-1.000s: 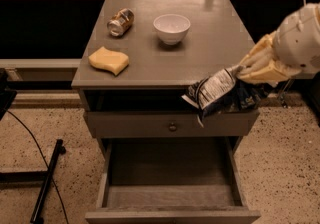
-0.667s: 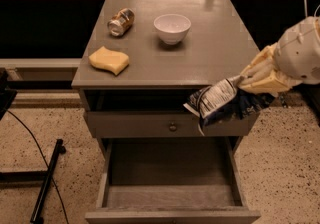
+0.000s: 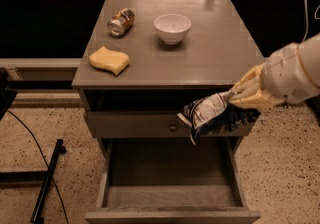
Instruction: Place blue chip bag into middle drawer
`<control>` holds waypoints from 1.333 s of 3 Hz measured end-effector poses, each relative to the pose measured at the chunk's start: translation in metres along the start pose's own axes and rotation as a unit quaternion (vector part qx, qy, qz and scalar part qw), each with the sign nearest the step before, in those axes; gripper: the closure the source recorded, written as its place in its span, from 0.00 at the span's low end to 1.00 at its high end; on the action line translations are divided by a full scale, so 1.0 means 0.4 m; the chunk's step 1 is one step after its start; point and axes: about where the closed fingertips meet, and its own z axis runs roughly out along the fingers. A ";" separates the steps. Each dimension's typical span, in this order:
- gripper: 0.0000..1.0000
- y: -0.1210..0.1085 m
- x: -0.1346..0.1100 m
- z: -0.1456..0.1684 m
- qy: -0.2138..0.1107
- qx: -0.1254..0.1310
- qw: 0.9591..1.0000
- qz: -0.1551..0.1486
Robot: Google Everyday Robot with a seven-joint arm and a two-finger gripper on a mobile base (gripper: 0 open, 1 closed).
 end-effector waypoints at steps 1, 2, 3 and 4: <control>1.00 0.068 0.098 0.180 -0.048 -0.012 0.998 0.034; 1.00 0.109 0.194 0.313 -0.087 0.004 0.995 0.054; 1.00 0.110 0.192 0.313 -0.087 0.003 0.995 0.054; 1.00 0.109 0.213 0.365 -0.101 0.018 0.993 0.051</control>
Offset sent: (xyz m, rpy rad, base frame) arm -0.0071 0.0026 -0.2272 0.3079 0.0062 -0.0827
